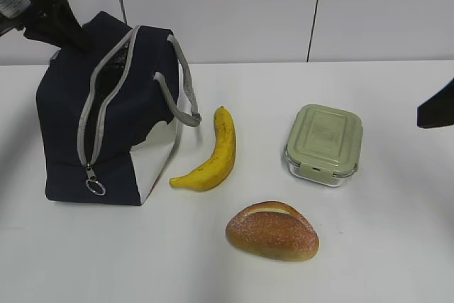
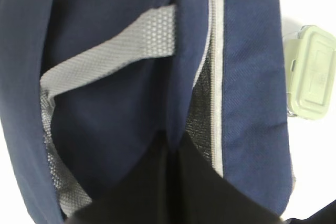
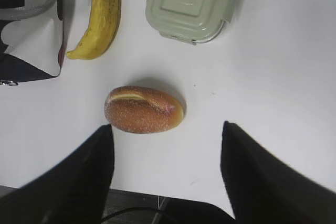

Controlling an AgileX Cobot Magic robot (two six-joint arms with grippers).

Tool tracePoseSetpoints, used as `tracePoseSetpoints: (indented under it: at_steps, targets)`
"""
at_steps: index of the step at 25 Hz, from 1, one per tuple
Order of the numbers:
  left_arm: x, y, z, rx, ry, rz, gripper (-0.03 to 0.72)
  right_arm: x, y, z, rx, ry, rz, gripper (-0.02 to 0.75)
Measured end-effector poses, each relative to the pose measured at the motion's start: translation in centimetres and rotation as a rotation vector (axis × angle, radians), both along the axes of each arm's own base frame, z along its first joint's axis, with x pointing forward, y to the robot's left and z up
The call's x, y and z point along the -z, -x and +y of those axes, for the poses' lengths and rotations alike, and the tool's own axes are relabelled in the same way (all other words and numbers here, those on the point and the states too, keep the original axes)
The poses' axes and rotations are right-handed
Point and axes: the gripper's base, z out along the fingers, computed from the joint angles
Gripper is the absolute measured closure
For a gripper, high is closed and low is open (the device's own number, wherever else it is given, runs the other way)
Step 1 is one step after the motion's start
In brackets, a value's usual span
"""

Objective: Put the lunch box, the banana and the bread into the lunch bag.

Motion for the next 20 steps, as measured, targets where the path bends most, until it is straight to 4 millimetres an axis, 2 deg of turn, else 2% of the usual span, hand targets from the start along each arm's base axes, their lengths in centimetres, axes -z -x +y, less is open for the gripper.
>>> tracePoseSetpoints:
  at_steps: [7, 13, 20]
  targets:
    - [0.0, 0.0, 0.0, 0.0, 0.004, 0.0, 0.691, 2.1, -5.0, 0.2, -0.038, -0.045, 0.07, 0.266]
    - [0.0, 0.0, 0.0, 0.0, 0.007, 0.0, 0.691, 4.5, -7.5, -0.6, -0.067, -0.109, 0.106, 0.266]
    - [0.0, 0.0, -0.1, 0.0, 0.007, 0.0, 0.691, 6.8, -9.7, -3.3, -0.051, -0.219, 0.08, 0.265]
